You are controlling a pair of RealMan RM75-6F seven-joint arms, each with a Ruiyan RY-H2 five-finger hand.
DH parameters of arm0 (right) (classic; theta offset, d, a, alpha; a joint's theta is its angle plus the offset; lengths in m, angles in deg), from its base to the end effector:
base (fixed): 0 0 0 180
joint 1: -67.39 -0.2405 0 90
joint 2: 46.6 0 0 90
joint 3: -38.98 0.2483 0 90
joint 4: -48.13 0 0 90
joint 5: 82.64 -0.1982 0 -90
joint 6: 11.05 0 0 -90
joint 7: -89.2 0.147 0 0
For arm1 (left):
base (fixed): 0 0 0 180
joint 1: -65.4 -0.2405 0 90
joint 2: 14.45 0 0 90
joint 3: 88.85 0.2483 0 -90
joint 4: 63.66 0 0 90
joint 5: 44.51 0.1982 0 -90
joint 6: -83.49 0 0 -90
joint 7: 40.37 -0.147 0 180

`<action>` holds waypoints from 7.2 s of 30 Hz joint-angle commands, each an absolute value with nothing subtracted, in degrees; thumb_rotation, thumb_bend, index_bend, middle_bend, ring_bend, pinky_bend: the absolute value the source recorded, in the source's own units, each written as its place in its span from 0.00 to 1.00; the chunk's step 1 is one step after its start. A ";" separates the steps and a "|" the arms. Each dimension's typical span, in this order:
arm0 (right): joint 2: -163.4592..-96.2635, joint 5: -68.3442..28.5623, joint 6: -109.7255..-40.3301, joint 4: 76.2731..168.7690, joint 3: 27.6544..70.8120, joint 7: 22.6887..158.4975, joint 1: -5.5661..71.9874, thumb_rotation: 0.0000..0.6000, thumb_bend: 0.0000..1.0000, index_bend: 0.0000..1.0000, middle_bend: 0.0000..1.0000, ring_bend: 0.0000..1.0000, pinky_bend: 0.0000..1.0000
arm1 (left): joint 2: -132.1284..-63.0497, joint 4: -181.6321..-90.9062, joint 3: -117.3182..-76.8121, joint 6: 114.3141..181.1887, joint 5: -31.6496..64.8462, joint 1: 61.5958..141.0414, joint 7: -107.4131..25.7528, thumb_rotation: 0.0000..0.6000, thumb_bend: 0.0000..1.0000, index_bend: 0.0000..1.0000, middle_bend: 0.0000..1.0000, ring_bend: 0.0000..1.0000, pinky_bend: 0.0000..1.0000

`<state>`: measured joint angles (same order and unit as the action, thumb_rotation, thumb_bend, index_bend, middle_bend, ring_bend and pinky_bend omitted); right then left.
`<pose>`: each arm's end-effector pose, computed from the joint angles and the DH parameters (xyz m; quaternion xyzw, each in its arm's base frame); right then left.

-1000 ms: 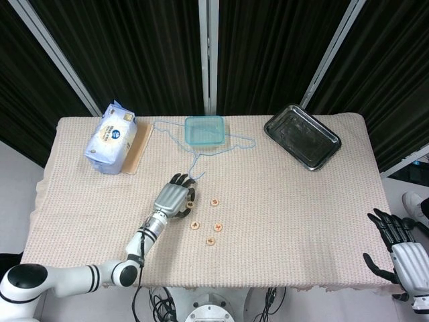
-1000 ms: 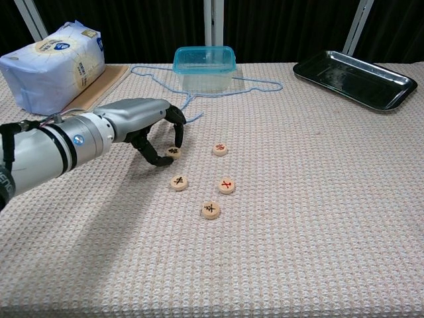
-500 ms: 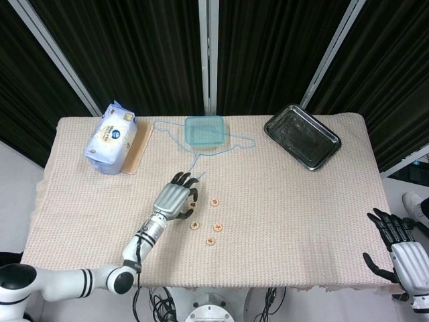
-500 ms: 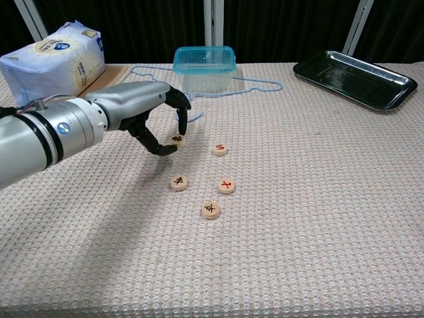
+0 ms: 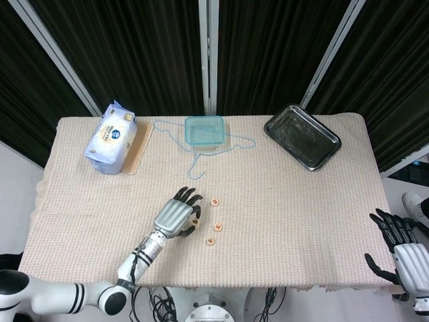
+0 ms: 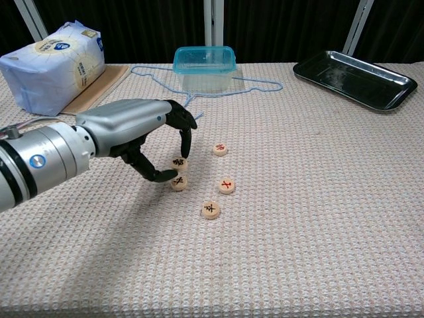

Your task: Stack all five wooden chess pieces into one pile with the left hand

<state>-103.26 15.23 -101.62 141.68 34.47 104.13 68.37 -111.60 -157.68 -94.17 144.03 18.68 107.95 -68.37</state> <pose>-0.2959 -0.1248 0.1872 0.6063 -0.4412 0.4230 0.5088 -0.0916 0.2730 -0.0553 -0.7690 -0.3887 -0.3851 0.3306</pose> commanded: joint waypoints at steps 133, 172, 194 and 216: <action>-102.18 14.11 -99.46 142.30 34.47 104.89 67.85 1.00 0.30 0.00 0.00 0.00 0.00 | -117.08 -149.90 -90.53 139.47 33.69 106.27 -62.31 1.00 0.27 0.43 0.04 0.00 0.00; -101.86 14.33 -99.83 141.88 34.37 106.08 67.94 1.00 0.30 0.00 0.00 0.00 0.00 | -117.03 -151.84 -92.44 135.90 26.73 107.88 -66.31 1.00 0.31 0.50 0.05 0.00 0.00; -101.94 14.54 -99.75 142.09 34.26 105.48 67.93 1.00 0.30 0.00 0.00 0.00 0.00 | -109.70 -158.08 -94.81 138.59 23.18 107.46 -67.96 1.00 0.31 0.50 0.06 0.00 0.00; -101.84 14.62 -99.77 141.97 34.18 105.88 67.91 1.00 0.30 0.00 0.00 0.00 0.00 | -109.96 -155.95 -94.51 137.72 18.99 108.52 -68.05 1.00 0.31 0.50 0.06 0.00 0.00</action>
<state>-101.85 14.61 -99.77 141.97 34.19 105.89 67.91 -109.91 -156.01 -94.52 137.74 19.05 108.52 -68.11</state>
